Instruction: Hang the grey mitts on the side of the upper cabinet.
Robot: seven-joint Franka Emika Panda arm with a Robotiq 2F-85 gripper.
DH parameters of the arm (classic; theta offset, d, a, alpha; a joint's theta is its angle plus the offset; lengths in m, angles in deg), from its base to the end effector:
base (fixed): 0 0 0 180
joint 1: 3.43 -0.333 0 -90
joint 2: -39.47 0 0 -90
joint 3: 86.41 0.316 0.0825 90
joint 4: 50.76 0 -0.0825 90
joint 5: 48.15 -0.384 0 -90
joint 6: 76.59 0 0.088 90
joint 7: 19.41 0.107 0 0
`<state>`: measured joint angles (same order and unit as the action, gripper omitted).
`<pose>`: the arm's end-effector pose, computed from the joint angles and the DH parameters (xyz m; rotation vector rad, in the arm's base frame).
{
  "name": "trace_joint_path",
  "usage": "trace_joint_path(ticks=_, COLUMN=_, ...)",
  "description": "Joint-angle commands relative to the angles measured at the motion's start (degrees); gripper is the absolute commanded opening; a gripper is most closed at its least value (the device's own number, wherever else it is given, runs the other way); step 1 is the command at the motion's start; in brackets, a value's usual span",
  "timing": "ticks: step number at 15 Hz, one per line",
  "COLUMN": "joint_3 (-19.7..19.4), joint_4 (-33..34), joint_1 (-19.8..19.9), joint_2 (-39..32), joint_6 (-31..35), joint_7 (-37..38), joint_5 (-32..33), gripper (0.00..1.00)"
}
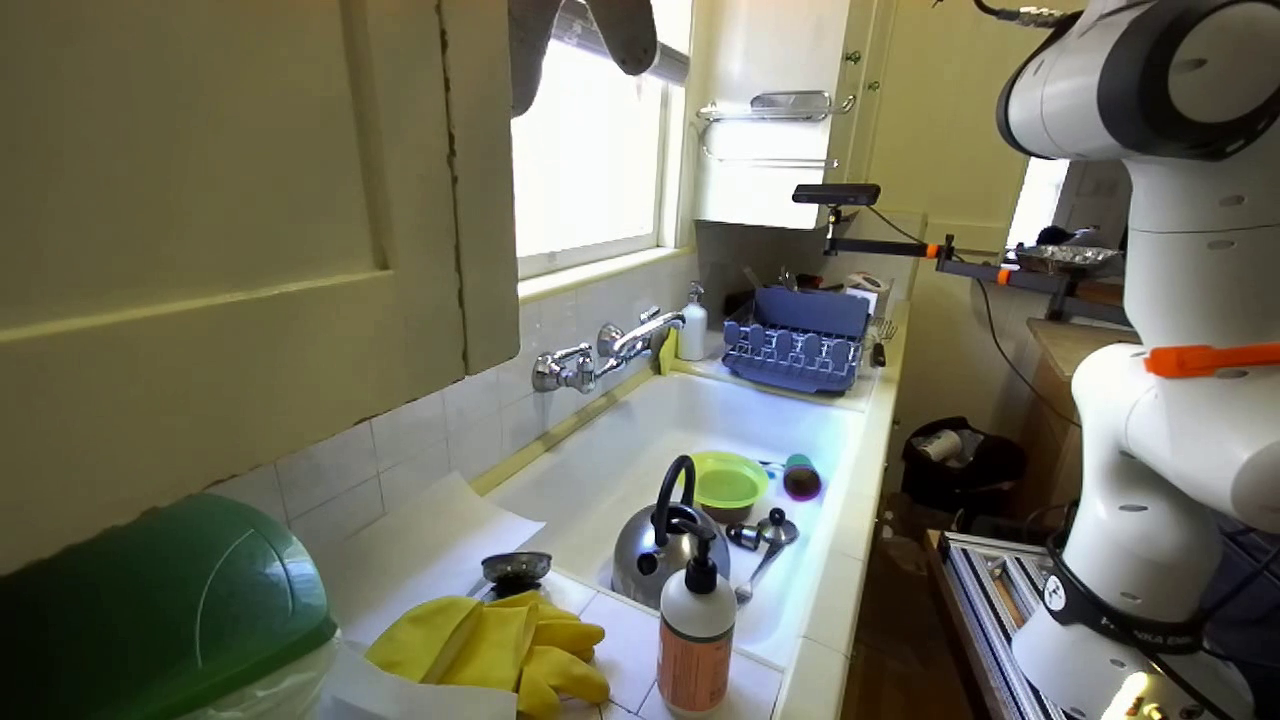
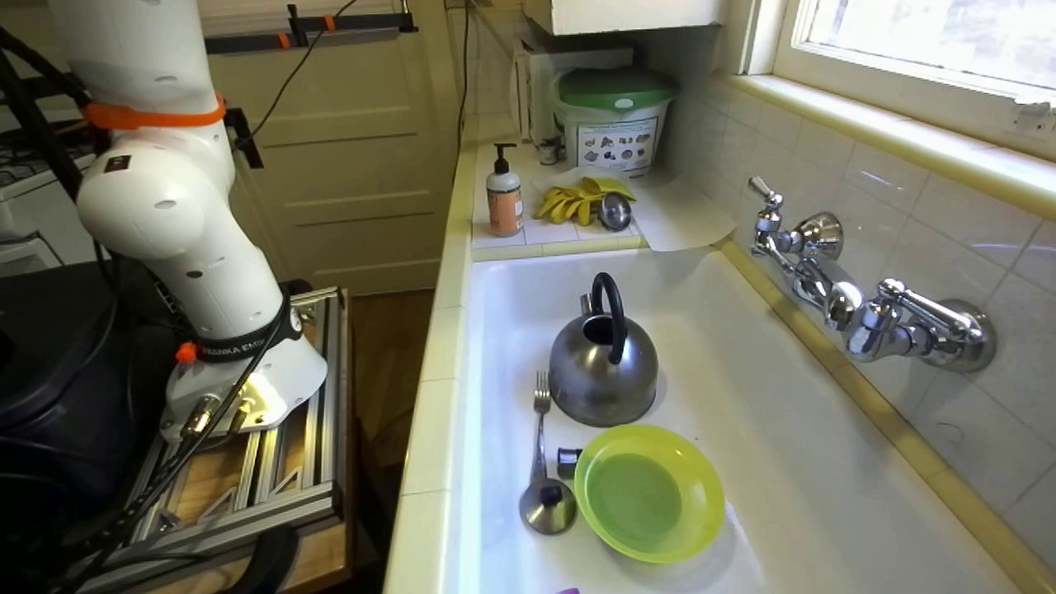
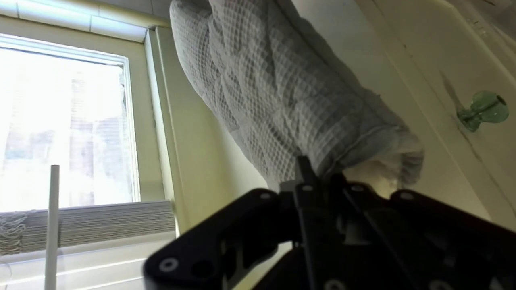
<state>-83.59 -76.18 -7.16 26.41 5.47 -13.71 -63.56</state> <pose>0.4545 0.0762 0.9604 -2.6257 -0.2020 -1.0096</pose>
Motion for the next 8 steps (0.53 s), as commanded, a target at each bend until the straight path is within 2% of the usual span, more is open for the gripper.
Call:
trace_joint_path(ticks=1, joint_3=1.68, joint_4=-0.13, joint_1=1.24, joint_2=-0.29, joint_6=0.97, joint_7=1.14, joint_5=-0.8, gripper=0.02)
trace_joint_path(ticks=8, joint_3=3.6, joint_4=-0.4, joint_1=2.24, joint_2=-1.19, joint_6=1.4, joint_7=5.68, joint_5=-4.25, gripper=0.02)
